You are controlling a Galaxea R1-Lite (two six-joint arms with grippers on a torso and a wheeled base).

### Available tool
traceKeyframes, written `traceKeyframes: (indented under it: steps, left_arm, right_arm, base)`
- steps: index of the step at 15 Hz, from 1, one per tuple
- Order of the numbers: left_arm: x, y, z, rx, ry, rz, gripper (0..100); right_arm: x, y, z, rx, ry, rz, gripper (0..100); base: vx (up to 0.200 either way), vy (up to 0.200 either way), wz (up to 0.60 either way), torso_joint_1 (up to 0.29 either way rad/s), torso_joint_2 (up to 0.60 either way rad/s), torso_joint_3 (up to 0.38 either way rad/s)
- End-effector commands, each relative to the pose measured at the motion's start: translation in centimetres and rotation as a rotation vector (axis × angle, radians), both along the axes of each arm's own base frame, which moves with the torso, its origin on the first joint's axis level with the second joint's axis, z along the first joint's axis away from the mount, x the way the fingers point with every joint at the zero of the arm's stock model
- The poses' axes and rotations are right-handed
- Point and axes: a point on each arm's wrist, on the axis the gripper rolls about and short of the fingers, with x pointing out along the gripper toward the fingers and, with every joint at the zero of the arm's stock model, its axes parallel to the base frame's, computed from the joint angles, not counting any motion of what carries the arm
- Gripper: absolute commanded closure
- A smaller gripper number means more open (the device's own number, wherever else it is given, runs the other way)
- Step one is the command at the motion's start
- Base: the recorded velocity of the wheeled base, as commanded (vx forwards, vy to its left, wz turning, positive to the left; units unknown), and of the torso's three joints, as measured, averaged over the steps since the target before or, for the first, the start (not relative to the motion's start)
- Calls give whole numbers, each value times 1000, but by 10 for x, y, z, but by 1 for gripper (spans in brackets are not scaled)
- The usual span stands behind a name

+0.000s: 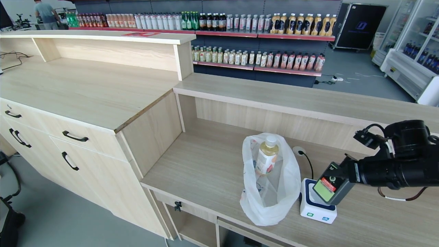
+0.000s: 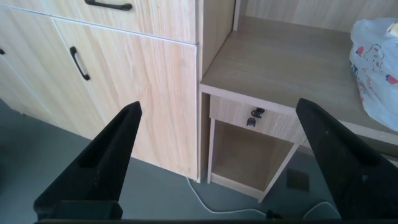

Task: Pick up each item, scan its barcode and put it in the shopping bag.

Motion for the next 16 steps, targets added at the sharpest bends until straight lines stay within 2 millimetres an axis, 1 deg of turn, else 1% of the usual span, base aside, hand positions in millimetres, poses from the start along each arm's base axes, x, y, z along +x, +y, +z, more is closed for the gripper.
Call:
traceKeyframes:
  steps: [1,3,5,8,13,16]
  left_arm:
    - [0,0,0,0,-1,0,0]
    - [0,0,0,0,-1,0,0]
    - [0,0,0,0,-1,0,0]
    - [0,0,0,0,-1,0,0]
    - [0,0,0,0,-1,0,0]
    - [0,0,0,0,-1,0,0]
  right_arm:
    - [3,0,-10,3,2,3,100]
    - [9,0,-12,13,-29,15,100]
    - [12,1,-15,25,-53,65,100]
    - [14,0,-23,-3,-55,112,100]
    - [15,-10,-33,-76,-98,213,100]
    - [21,-11,-39,-79,-91,218,100]
  base:
    - [0,0,0,0,0,0]
    - [0,0,0,0,0,0]
    - [0,0,0,0,0,0]
    - [0,0,0,0,0,0]
    - [0,0,0,0,0,0]
    - [0,0,0,0,0,0]
